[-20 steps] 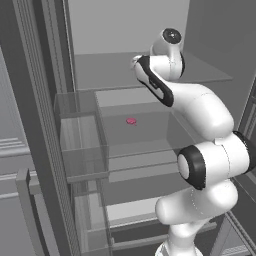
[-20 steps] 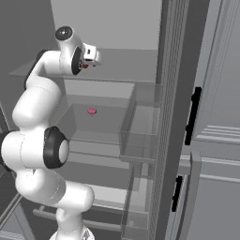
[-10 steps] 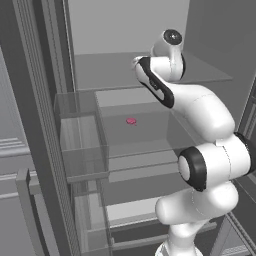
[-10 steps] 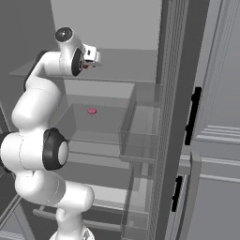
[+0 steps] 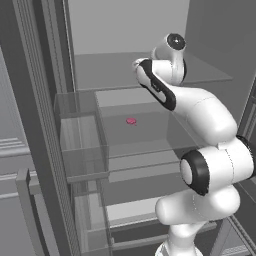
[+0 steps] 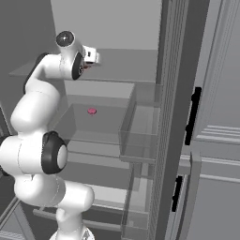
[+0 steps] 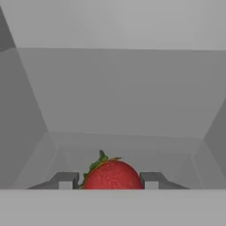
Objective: Take the strawberry from the fridge and place it on top of the pancake, located on the dining counter.
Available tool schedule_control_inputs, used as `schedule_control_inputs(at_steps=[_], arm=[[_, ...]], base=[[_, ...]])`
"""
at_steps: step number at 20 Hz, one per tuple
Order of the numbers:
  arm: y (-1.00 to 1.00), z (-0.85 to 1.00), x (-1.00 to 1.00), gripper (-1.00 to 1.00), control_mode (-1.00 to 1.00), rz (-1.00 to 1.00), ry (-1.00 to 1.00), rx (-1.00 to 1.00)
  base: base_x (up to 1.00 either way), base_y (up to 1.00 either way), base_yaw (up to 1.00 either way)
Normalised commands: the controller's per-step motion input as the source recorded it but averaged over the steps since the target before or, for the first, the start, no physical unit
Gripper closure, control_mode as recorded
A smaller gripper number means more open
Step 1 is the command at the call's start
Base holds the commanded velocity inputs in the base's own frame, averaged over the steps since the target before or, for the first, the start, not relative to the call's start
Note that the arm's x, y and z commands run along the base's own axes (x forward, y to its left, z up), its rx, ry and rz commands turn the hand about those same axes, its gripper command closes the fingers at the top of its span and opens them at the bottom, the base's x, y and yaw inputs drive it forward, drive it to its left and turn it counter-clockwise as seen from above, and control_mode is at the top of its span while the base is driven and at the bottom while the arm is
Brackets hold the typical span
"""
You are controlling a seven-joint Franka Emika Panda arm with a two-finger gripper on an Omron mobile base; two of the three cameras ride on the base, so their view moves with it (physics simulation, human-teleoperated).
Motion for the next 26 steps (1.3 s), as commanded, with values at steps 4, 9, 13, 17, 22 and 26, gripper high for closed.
schedule_control_inputs(at_steps=[4,9,13,17,22,26], arm=[[0.00,0.06,-0.79,1.00,-1.00,-0.01,-0.05,0.00],[-0.13,0.31,-0.97,1.00,-1.00,-0.25,0.07,0.02],[-0.14,0.18,-1.00,1.00,-1.00,-0.25,0.04,0.06],[0.00,-0.12,-1.00,1.00,-1.00,-0.11,0.17,0.02],[0.00,-0.64,-1.00,1.00,-1.00,0.04,0.13,0.01],[-0.02,-0.70,-0.92,1.00,-1.00,0.25,0.23,0.00]], base=[[0.00,0.00,0.00],[0.00,0.00,0.00],[0.00,0.00,0.00],[0.00,0.00,0.00],[0.00,0.00,0.00],[0.00,0.00,0.00]])
